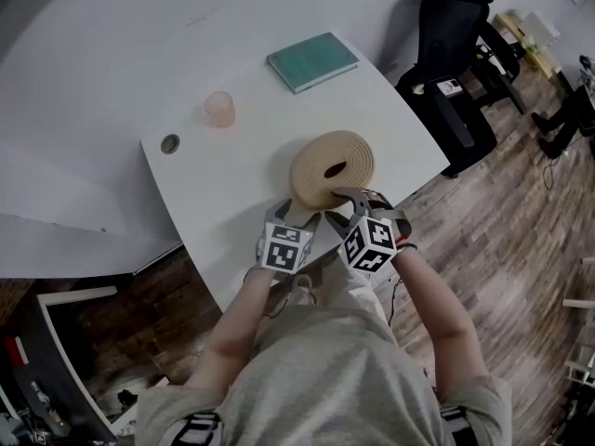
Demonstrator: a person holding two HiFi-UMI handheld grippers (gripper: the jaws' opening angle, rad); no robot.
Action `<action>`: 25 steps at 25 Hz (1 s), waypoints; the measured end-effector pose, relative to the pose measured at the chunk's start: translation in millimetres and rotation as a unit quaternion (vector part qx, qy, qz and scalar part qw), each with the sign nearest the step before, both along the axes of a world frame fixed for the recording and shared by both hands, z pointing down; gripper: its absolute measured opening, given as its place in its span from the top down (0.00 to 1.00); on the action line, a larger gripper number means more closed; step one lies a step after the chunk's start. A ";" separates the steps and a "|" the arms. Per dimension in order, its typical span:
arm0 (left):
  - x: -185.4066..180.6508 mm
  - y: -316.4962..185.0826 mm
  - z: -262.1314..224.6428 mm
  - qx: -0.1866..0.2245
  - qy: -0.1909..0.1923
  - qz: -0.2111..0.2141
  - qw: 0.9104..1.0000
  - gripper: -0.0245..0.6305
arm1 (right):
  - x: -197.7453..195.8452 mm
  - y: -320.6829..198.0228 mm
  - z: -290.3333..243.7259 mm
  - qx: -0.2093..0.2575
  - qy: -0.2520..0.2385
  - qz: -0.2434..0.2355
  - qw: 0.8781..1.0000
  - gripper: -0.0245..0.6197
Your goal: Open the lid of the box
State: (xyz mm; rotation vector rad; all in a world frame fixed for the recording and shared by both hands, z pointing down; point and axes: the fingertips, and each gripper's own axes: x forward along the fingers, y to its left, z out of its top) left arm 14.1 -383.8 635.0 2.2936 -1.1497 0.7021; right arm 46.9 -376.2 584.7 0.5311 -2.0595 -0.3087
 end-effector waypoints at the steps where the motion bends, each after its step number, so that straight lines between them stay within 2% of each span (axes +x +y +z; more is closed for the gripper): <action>1: 0.4 -2.6 3.0 0.000 -0.004 -0.002 1.000 0.53 | -0.1 -1.3 1.7 0.002 0.009 -0.011 1.000 0.68; 10: 5.7 -20.1 15.0 0.004 -0.021 -0.010 1.000 0.53 | -2.2 -5.3 8.8 0.017 0.053 -0.079 0.995 0.69; 25: 6.8 -22.7 14.9 0.015 -0.024 -0.010 1.000 0.53 | -0.4 -3.2 7.2 0.008 0.063 -0.084 0.994 0.72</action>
